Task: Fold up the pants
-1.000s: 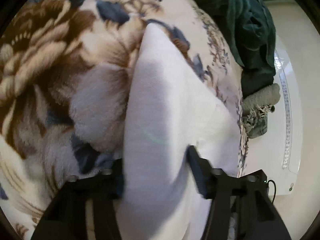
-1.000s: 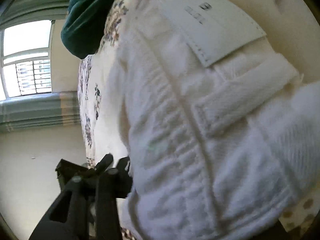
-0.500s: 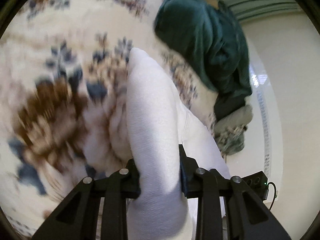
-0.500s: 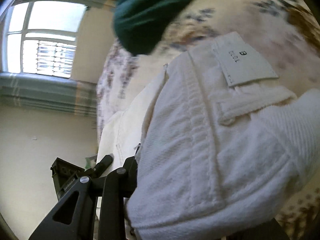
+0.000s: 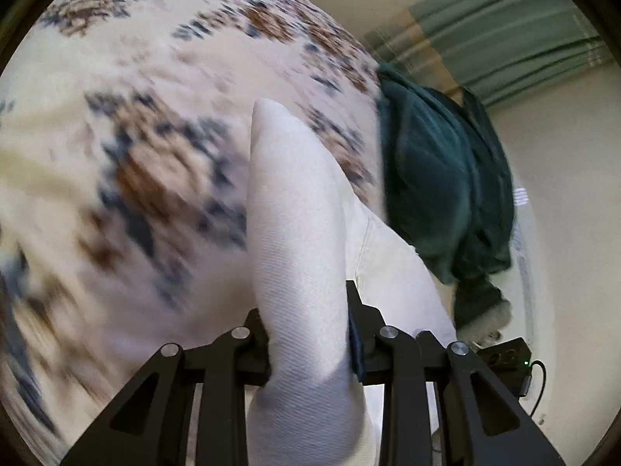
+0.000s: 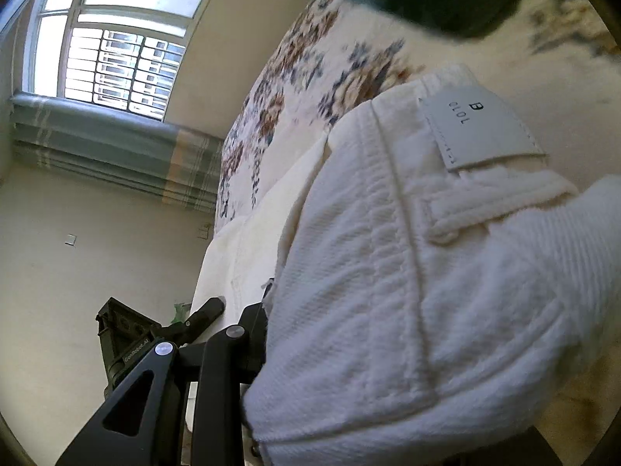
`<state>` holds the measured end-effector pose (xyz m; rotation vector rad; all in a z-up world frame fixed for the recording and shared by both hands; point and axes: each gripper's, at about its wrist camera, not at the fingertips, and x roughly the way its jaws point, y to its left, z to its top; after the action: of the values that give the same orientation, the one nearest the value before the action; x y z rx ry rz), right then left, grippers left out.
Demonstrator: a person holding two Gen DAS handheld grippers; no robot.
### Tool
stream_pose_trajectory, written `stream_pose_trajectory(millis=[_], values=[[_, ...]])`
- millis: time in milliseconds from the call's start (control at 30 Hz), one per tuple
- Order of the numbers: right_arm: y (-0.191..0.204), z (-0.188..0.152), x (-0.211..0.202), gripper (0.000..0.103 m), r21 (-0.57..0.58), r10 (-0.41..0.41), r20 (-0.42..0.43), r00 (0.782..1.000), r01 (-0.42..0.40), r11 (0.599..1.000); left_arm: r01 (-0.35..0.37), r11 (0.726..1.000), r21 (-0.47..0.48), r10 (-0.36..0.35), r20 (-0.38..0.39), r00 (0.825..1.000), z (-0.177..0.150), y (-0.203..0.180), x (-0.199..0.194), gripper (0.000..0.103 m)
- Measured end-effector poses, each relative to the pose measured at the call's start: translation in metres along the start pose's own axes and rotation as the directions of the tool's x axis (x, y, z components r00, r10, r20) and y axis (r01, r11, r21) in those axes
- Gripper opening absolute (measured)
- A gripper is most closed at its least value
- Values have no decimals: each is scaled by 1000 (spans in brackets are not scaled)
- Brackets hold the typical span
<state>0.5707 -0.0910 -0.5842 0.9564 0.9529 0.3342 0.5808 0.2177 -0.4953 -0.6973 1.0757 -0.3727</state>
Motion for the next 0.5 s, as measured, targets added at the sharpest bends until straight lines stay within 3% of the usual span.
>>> stream_pose_trajectory(millis=[100,167,200,233,300,500], values=[[-4,-7,60,32,9,-33,-47,998,34,999,-49,999,9,49,-18,999,28,48,19,26],[-12,-15,88,39,17,-97,-100,990,99,995,-95,995,-6,95,-67,993,32,76,35,27],[-14,-20,93,46,11,-134,-118,984,136,991,-118,993,-18,116,-94,989,32,87,42,33],[-16,-26,93,56,-5,-170,-130,977,171,985,-131,991,-38,126,-116,985,30,97,45,41],[-24,-35,85,68,-32,-218,-147,965,216,976,-139,989,-41,133,-124,983,20,104,39,43],[-28,-44,47,79,-118,-386,-141,912,371,921,-228,970,79,234,-79,969,-23,92,4,49]])
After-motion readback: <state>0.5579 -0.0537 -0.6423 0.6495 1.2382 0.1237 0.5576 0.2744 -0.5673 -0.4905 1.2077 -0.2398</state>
